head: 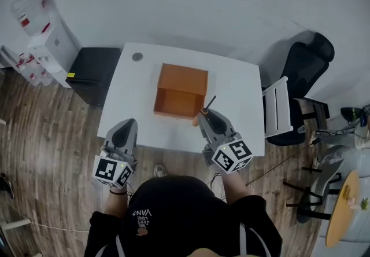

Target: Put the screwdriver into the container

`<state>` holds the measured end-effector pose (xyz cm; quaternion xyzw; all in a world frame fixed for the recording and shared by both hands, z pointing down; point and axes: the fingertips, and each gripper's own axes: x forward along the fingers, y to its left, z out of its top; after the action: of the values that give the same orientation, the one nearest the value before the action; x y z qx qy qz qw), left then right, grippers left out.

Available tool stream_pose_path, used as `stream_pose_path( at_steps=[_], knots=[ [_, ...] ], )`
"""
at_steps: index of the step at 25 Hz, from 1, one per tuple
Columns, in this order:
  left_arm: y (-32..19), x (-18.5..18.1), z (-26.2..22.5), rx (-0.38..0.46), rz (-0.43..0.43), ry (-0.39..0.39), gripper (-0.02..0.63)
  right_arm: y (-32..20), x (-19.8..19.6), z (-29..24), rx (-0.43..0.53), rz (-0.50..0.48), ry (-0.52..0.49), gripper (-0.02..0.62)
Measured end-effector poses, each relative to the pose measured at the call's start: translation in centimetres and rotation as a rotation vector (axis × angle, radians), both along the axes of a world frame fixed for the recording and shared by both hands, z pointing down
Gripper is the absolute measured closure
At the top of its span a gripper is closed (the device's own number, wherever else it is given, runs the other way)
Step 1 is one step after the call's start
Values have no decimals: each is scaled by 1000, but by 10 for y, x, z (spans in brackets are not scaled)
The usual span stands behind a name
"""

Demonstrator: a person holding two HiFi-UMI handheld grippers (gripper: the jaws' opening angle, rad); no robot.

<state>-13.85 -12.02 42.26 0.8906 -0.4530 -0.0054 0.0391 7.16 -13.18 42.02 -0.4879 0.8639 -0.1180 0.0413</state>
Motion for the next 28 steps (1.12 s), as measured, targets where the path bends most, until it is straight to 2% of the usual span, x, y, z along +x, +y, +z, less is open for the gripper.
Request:
stream_pose_path(
  at_steps=[9, 14, 28],
  knots=[
    [-30, -7, -1, 4, 92, -27, 591, -17, -12, 0, 8, 67, -16, 518],
    [-43, -10, 5, -10, 115, -21, 592, -26, -15, 2, 2, 82, -8, 518],
    [-80, 14, 9, -34, 92, -1, 591, -64, 2, 9, -26, 56, 19, 518]
  ],
)
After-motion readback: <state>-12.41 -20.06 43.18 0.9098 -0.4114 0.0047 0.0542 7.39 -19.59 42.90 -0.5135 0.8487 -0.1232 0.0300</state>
